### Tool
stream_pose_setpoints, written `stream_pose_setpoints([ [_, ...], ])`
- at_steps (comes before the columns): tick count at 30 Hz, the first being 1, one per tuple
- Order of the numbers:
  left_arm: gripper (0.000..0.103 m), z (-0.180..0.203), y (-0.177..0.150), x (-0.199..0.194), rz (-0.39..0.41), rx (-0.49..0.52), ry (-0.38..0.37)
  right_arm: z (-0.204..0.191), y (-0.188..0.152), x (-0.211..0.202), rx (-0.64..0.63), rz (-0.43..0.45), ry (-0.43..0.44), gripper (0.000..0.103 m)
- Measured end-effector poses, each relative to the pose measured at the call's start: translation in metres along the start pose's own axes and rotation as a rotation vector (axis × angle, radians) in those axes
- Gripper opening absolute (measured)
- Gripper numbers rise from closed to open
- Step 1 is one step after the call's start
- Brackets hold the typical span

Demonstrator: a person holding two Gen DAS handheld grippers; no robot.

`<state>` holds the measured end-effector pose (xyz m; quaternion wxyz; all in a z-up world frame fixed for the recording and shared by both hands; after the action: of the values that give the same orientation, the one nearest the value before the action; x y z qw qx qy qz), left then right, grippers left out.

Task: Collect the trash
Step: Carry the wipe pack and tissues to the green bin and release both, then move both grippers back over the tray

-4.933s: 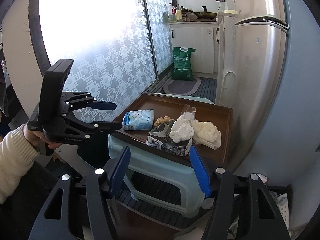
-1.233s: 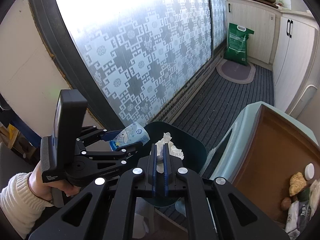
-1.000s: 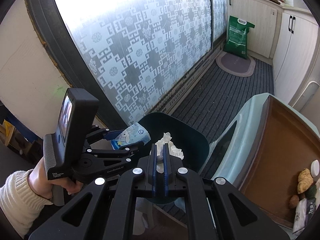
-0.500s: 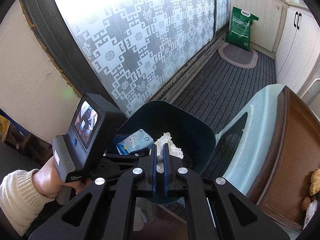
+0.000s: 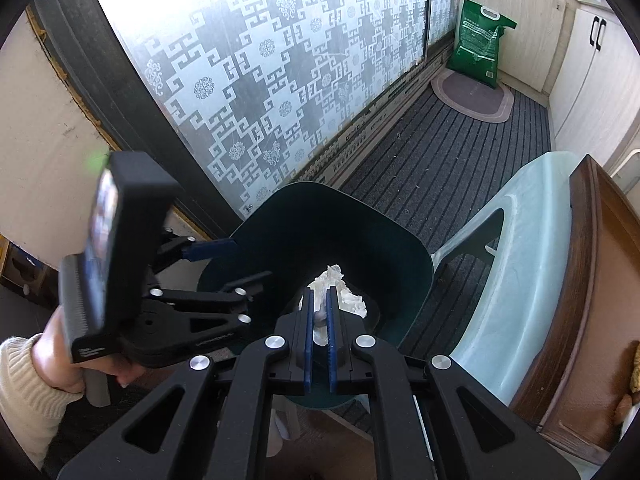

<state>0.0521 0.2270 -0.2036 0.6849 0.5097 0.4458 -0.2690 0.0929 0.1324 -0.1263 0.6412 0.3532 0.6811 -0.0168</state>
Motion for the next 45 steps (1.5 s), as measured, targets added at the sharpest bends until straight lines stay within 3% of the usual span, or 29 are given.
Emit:
stream_pose_setpoints([
  [14, 0.031, 0.004, 0.032, -0.092, 0.229, -0.014, 0.012, -0.005, -0.006, 0.022, -0.006, -0.043, -0.009, 0.006],
  [26, 0.021, 0.01, 0.047, -0.156, 0.396, -0.017, -0.009, -0.01, -0.023, 0.076, -0.001, -0.144, -0.022, 0.006],
  [36, 0.013, 0.017, 0.052, -0.19, 0.475, -0.01, -0.036, -0.009, -0.046, 0.129, -0.02, -0.243, -0.058, 0.006],
  [38, 0.012, 0.019, 0.053, -0.197, 0.488, -0.006, -0.045, -0.011, -0.052, 0.135, -0.029, -0.267, -0.049, 0.007],
  [40, 0.012, 0.021, 0.053, -0.201, 0.499, -0.004, -0.049, -0.015, -0.057, 0.14, -0.044, -0.289, -0.047, 0.017],
  [45, 0.012, 0.023, 0.052, -0.206, 0.507, -0.001, -0.053, -0.019, -0.055, 0.136, -0.055, -0.268, -0.054, 0.026],
])
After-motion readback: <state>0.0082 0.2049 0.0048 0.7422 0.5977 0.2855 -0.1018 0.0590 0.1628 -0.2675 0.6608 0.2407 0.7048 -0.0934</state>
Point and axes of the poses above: each gripper's, at about its wrist camera, not at the fingertips, and x roughly the way its jaws point, z to its right, y to its top, the point moved 8 cm from there along x, roughly the way its jaws point, and after that the axes turned 4 degrees about x, right-handed, at the moved point
